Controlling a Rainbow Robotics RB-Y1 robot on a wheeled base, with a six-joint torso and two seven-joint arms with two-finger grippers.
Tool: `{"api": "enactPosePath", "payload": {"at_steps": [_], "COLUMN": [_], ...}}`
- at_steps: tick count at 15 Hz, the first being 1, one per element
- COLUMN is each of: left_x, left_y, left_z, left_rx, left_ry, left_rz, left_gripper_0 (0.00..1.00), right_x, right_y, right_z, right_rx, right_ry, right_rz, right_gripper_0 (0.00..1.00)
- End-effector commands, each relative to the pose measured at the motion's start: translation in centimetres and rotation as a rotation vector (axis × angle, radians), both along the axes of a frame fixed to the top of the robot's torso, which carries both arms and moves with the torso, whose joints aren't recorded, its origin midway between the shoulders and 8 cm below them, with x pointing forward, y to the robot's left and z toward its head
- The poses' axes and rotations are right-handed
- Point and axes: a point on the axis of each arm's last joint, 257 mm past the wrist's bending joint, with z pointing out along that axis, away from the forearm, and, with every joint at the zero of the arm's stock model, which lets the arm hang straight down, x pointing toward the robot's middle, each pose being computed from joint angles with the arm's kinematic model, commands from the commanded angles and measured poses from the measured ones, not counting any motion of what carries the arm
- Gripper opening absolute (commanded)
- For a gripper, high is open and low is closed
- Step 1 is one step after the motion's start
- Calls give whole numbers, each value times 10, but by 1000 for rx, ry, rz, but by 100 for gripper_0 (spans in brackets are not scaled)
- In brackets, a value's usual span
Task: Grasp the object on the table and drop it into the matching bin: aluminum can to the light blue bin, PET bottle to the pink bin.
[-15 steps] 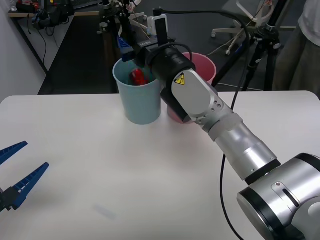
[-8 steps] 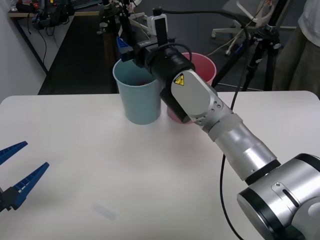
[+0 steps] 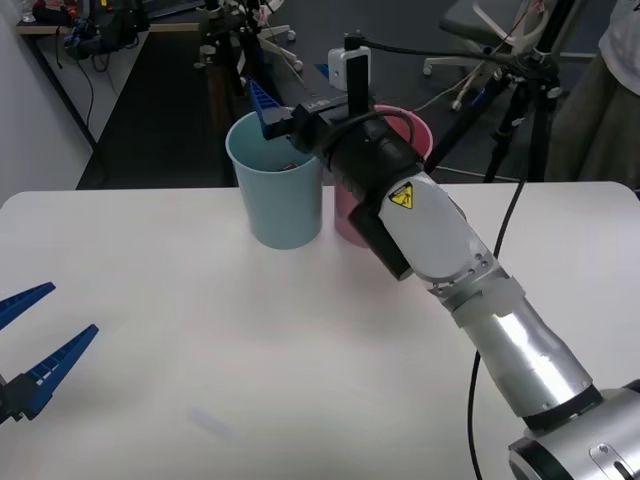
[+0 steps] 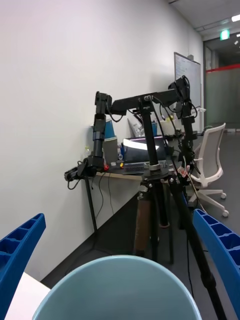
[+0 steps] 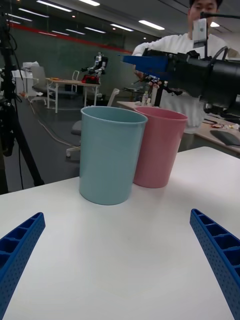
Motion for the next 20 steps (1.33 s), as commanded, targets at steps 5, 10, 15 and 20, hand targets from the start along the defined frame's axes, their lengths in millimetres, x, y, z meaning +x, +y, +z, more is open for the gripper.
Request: {"api": "enactPosePath", "payload": {"at_steps": [5, 10, 15, 20], "left_x": [0, 0, 0, 0], "left_y": [0, 0, 0, 0], "left_z": [0, 0, 0, 0], "left_rx": [0, 0, 0, 0], "left_ry": [0, 0, 0, 0], "left_rz": [0, 0, 0, 0], "left_gripper_0": [100, 100, 100, 100], "right_x": [-90, -140, -188, -238], "right_y": [-89, -160, -227, -284], "right_z": [-24, -42, -62, -83], "right_rx": [-14, -85, -190, -276], "right_ry": [14, 92, 153, 177], "right_rz": [58, 76, 86, 120], "right_gripper_0": [100, 100, 100, 100]}}
